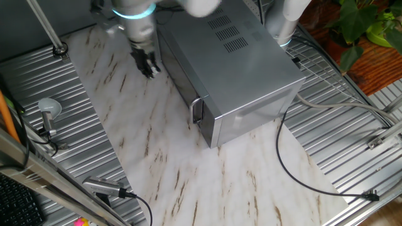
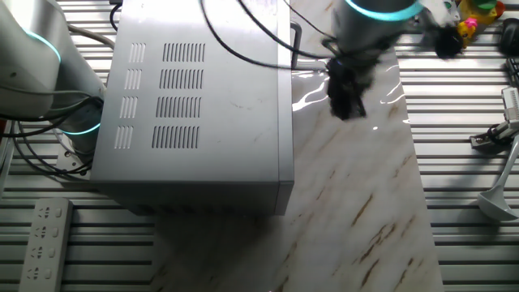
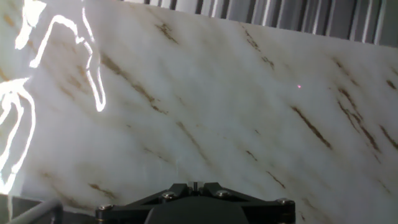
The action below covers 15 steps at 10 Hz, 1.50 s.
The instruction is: Open the microwave door
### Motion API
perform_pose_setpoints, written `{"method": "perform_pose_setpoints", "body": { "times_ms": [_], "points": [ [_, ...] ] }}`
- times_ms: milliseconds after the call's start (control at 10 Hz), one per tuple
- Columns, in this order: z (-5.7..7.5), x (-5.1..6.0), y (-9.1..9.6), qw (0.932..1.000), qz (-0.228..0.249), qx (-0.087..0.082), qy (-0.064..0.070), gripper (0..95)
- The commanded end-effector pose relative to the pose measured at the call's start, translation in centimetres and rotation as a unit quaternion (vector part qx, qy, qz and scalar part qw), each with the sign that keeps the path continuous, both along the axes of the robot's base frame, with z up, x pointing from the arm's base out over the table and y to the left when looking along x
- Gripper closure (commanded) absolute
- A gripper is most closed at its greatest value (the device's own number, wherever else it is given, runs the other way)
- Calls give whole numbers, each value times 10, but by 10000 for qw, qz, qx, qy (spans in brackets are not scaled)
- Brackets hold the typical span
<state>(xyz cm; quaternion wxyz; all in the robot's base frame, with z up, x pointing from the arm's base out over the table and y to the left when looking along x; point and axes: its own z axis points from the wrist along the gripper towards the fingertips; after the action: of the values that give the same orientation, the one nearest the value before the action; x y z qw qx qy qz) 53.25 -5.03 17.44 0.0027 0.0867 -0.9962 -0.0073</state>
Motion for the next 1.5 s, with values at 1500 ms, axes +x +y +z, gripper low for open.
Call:
{"method": "perform_pose_setpoints", "body": {
  "times_ms": [1500],
  "points": [
    [-1, 3, -20, 9994, 283, 176, -58, 950]
  ]
}}
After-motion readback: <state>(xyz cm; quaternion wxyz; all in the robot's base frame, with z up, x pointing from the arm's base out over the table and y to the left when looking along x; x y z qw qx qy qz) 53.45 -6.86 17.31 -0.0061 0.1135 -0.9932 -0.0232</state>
